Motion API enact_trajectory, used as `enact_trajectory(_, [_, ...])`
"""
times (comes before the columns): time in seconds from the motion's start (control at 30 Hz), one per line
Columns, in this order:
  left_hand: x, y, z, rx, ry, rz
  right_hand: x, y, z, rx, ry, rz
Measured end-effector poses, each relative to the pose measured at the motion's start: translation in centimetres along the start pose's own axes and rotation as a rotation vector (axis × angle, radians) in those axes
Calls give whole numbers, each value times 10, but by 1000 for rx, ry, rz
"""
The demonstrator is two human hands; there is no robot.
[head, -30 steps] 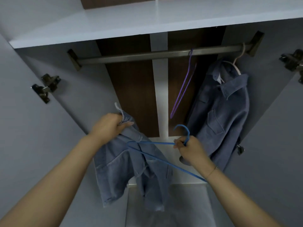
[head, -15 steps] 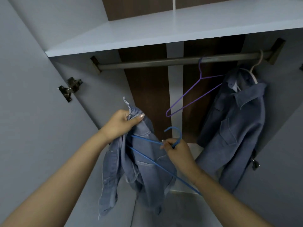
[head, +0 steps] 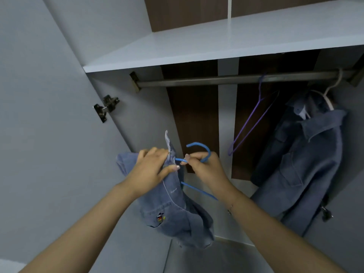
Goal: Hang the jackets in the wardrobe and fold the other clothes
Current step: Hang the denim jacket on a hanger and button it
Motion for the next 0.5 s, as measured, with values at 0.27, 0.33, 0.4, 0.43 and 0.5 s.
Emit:
enact_trajectory(0.27, [49, -8, 3, -115, 359, -765, 43, 33, 40, 323, 117, -297])
enact_trajectory(0.33, [65, -5, -7, -162, 446, -999, 38, 82, 44, 308, 24, -257])
enact_trajectory(0.4, [75, 4, -14, -223, 483, -1105, 18, 133, 44, 241, -47, -29])
enact_trajectory(0.43, [78, 9, -16, -259, 496, -1133, 3, 147, 42, 222, -74, 93])
enact_trajectory(0.5, [81, 20, -16, -321, 526, -1161, -42, 143, 36, 220, -187, 116])
Point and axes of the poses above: each hand's wrist, its own z-axis towards the middle knuckle, its own y-axis out of the back of the hand, x = y × z, the point moved 5 cm from there along z, towards the middle knuckle, and after that the axes turned 1 degree about -y, right-handed, at the moved point
